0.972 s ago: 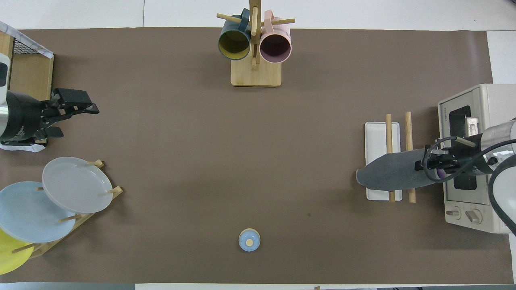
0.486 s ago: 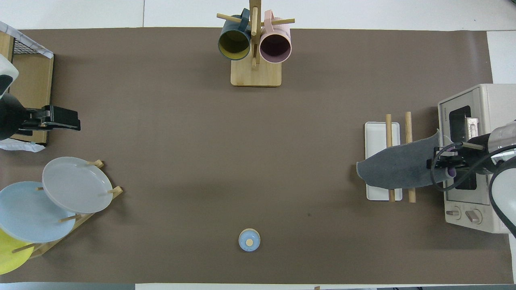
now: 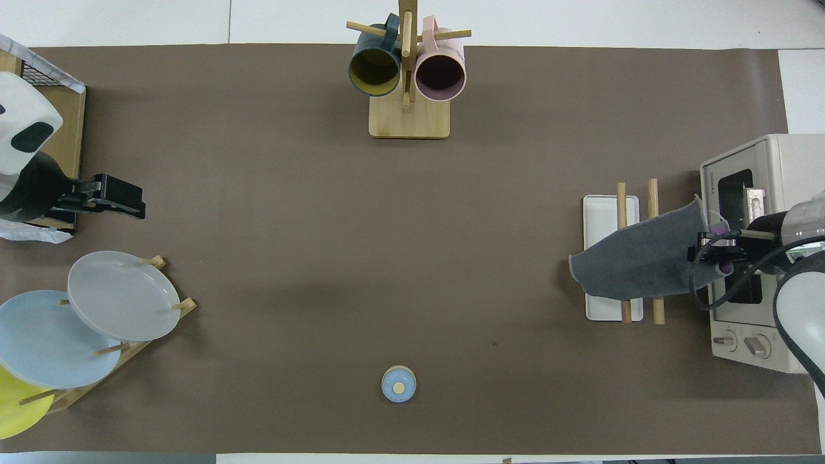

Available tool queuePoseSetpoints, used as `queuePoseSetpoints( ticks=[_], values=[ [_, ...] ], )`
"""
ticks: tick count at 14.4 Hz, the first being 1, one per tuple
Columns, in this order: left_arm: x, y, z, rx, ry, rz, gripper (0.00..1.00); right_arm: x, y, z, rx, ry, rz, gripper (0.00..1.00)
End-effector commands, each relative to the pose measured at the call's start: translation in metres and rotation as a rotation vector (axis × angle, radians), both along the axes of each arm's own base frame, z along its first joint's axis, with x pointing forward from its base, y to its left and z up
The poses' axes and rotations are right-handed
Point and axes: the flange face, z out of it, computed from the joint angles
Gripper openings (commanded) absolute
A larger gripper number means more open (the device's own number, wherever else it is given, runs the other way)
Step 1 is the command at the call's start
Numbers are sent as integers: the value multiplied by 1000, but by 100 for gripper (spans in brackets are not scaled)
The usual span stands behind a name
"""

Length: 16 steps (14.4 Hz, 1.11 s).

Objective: Fold towel and hang on rack
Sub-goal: 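Drape the towel over the wooden rack posts and release the right gripper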

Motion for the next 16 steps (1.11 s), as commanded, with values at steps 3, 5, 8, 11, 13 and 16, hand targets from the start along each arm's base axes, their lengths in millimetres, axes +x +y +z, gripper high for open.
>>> queuePoseSetpoints(
  ticks=[3, 5, 8, 11, 13, 16],
  values=[
    [-3, -7, 32, -6, 7, -15, 100, -7, -6, -4, -23, -11, 23, 0],
    [-5, 1, 32, -6, 5, -5, 100, -7, -7, -4, -29, -11, 29, 0],
    [-6, 1, 30, -5, 10, -7, 100, -8, -13, -3, -51, -11, 69, 20],
    [-7, 1, 30, -6, 8, -13, 100, -8, -13, -1, -53, -7, 68, 58],
    [-6, 2, 31, -5, 5, -11, 100, -6, -12, 0, -53, -7, 70, 100],
    [-6, 3, 30, -3, 8, -13, 100, -4, -12, 7, -54, -12, 73, 100]
  ],
)
